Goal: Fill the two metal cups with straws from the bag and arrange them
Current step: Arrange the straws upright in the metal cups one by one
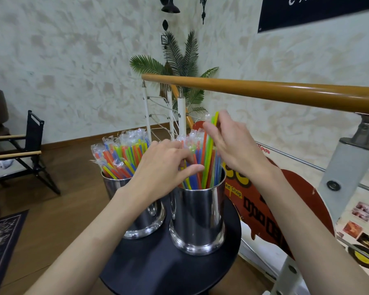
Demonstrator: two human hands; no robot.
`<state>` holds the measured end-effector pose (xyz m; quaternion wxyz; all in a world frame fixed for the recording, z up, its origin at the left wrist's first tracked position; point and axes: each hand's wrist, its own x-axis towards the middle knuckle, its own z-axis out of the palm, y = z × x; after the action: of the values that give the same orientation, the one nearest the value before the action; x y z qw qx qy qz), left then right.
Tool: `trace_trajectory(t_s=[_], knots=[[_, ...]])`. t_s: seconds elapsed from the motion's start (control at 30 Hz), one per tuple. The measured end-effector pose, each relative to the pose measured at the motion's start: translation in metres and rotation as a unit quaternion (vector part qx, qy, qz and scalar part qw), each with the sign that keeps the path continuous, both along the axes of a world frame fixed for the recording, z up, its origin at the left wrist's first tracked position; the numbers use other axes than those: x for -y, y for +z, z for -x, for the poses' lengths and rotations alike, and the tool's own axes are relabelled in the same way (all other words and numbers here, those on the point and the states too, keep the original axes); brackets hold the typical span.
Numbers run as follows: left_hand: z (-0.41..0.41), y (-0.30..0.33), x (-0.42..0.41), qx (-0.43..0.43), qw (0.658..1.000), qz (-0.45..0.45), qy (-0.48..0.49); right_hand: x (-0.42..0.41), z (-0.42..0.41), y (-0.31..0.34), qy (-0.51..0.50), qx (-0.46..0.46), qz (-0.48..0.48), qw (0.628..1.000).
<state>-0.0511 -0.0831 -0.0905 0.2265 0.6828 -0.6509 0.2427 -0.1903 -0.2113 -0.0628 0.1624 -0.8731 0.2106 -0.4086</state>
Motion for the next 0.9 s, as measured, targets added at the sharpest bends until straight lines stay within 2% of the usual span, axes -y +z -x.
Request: trace_trajectory(t_s=[0.1, 0.17, 0.3, 0.4, 0.53, 0.7, 0.83, 0.9], knots=[[-0.001, 0.000, 0.000, 0.004, 1.000, -0.005, 0.004, 0.004, -0.001, -0.009, 0.010, -0.100, -0.017, 0.995], [0.000, 0.002, 0.000, 0.002, 1.000, -0.013, 0.007, 0.005, 0.000, -0.010, 0.042, -0.118, -0.050, 0.991], [0.001, 0.003, -0.001, -0.007, 1.000, -0.011, -0.001, 0.007, 0.007, 0.004, 0.042, -0.053, -0.111, 0.991], [0.003, 0.003, -0.001, -0.010, 1.000, -0.007, -0.007, 0.002, 0.009, 0.010, 0.042, 0.009, -0.089, 0.995], [0.006, 0.004, 0.000, -0.016, 1.000, -0.010, -0.006, -0.004, 0.006, 0.007, 0.106, 0.058, -0.085, 0.989], [0.007, -0.001, 0.002, -0.012, 0.997, -0.073, 0.017, 0.000, -0.006, -0.001, 0.164, 0.102, -0.140, 0.971], [0.001, -0.007, 0.005, -0.083, 0.991, -0.107, 0.018, 0.001, -0.007, -0.005, 0.169, 0.107, -0.165, 0.966], [-0.001, -0.007, 0.006, -0.136, 0.986, -0.095, 0.006, 0.002, -0.001, -0.006, 0.130, 0.124, -0.129, 0.975]])
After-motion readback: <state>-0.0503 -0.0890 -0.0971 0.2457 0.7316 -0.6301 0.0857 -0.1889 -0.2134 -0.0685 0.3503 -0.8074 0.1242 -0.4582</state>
